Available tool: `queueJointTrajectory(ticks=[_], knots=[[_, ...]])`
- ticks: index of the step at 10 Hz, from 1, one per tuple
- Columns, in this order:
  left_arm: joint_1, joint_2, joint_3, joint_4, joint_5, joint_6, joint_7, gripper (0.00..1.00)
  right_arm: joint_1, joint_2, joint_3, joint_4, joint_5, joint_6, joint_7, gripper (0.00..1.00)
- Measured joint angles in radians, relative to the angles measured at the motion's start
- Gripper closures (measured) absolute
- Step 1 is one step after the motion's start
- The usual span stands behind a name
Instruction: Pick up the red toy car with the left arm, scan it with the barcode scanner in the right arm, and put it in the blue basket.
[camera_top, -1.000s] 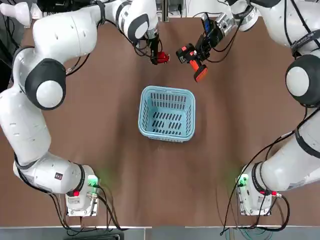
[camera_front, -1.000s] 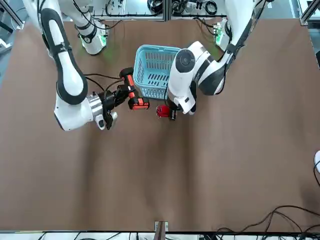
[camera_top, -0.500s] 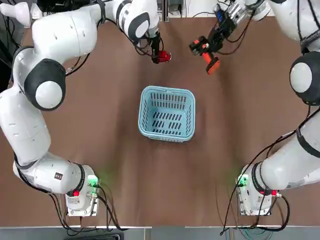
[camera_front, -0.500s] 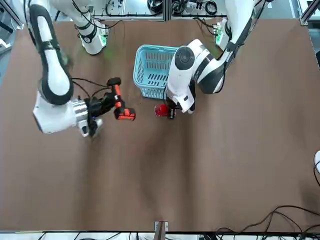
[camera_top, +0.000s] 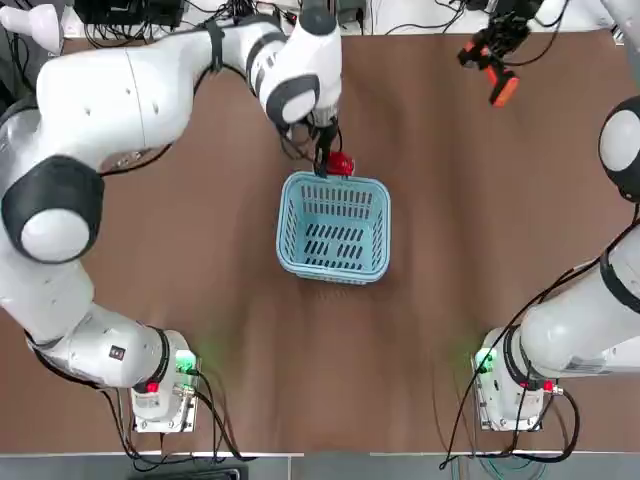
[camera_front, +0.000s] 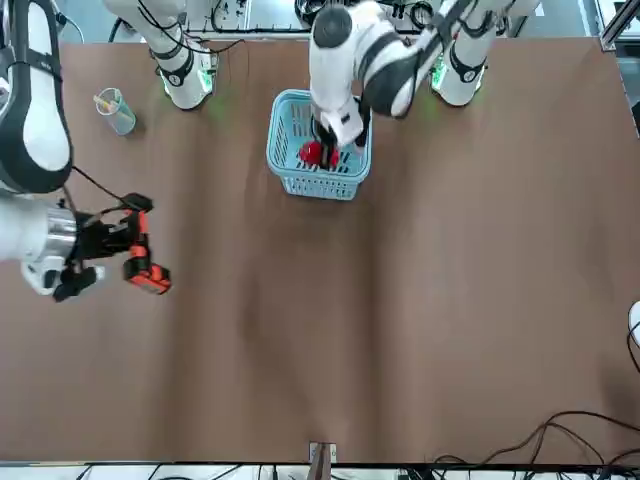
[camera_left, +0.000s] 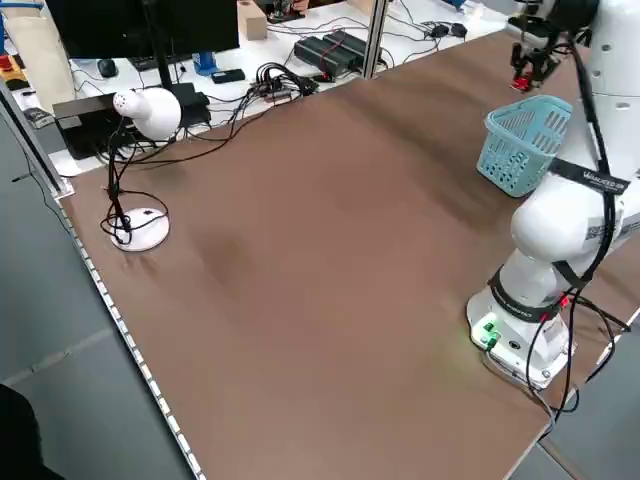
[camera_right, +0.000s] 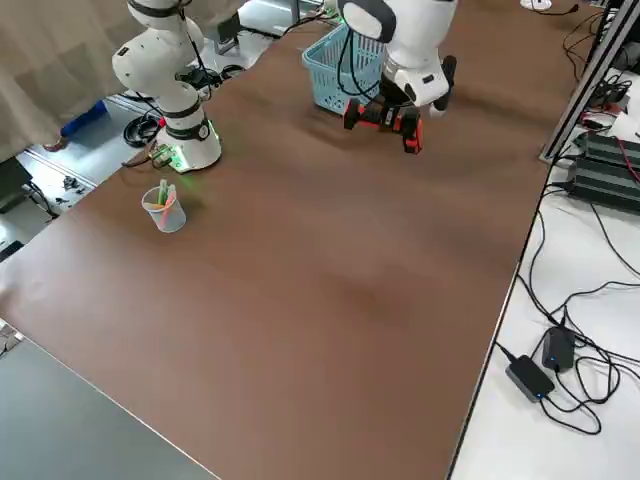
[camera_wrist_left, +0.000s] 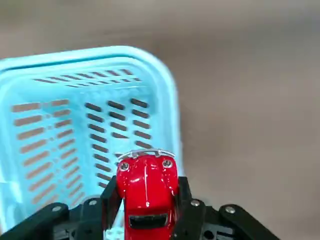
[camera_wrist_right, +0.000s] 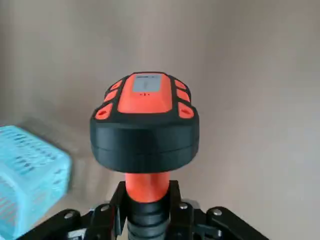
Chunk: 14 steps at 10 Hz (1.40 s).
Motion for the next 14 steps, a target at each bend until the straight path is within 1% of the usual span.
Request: queueJointTrajectory(ticks=[1, 3, 4, 5, 6, 8, 10, 12, 14], knots=[[0.0, -0.061, -0.014, -0.077, -0.035, 0.057, -0.027, 0.51, -0.011, 0.006, 0.0, 0.007, -0.04, 0.061, 0.008, 0.63], [0.0, -0.153, -0.05, -0.241, -0.069, 0.197, -0.084, 0.51, -0.044, 0.057, -0.001, 0.004, -0.06, 0.218, 0.038, 0.63], [-0.001, -0.172, -0.065, -0.303, -0.071, 0.259, -0.106, 0.51, -0.067, 0.104, -0.001, 0.004, -0.07, 0.306, 0.048, 0.63], [-0.001, -0.176, -0.068, -0.336, -0.071, 0.3, -0.109, 0.51, -0.083, 0.15, -0.002, 0.004, -0.085, 0.373, 0.069, 0.63], [-0.001, -0.171, -0.068, -0.347, -0.071, 0.323, -0.107, 0.51, -0.09, 0.186, -0.002, 0.005, -0.097, 0.42, 0.115, 0.63], [-0.003, -0.133, -0.068, -0.346, -0.053, 0.35, -0.097, 0.51, -0.086, 0.215, 0.004, 0.007, -0.122, 0.468, 0.18, 0.63], [-0.003, -0.062, -0.068, -0.33, 0.028, 0.357, -0.095, 0.51, -0.082, 0.238, 0.009, 0.007, -0.137, 0.521, 0.196, 0.63], [-0.014, 0.022, -0.068, -0.307, 0.095, 0.358, -0.095, 0.51, -0.082, 0.278, 0.008, 0.005, -0.157, 0.565, 0.206, 0.63], [-0.027, 0.078, -0.068, -0.291, 0.123, 0.36, -0.095, 0.51, -0.082, 0.319, 0.008, -0.016, -0.178, 0.645, 0.211, 0.63]])
